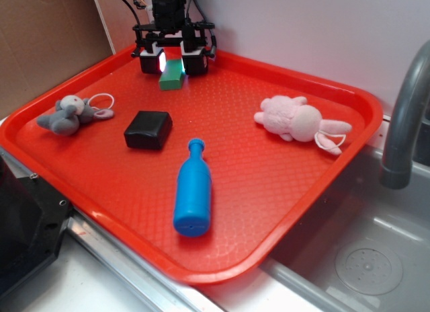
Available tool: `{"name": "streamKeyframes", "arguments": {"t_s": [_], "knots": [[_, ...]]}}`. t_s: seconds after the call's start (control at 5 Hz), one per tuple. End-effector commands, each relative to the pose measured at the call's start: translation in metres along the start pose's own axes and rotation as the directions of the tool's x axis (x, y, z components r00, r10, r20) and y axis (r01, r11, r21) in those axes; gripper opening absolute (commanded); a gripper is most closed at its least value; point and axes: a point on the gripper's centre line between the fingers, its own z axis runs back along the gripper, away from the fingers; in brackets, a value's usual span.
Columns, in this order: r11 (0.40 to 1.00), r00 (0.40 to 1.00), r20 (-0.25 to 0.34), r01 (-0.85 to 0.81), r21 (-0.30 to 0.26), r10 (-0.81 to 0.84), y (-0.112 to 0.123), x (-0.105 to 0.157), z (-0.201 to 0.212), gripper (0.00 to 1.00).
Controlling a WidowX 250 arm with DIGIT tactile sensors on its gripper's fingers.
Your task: Grab the green block.
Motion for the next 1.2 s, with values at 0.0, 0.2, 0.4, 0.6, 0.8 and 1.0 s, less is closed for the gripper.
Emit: {"name": "streamKeyframes", "arguments": {"t_s": [0.0, 0.2, 0.4, 0.6, 0.8, 1.0], "knots": [[0.992, 0.984, 0.176, -0.062, 0.108, 0.042, 0.019, -0.022, 0.066, 0.0], [0.999, 0.978, 0.206, -0.05, 0.018, 0.045, 0.007, -0.057, 0.113, 0.0], [0.995, 0.974, 0.203, -0.089, -0.049, 0.097, 0.014, -0.088, 0.161, 0.0], [0.988, 0.973, 0.195, -0.098, -0.118, 0.12, 0.026, -0.104, 0.207, 0.0], [0.987, 0.967, 0.245, -0.035, -0.155, 0.072, 0.029, -0.117, 0.255, 0.0], [0.994, 0.957, 0.287, -0.005, -0.111, 0.037, 0.027, -0.122, 0.289, 0.0]]}}
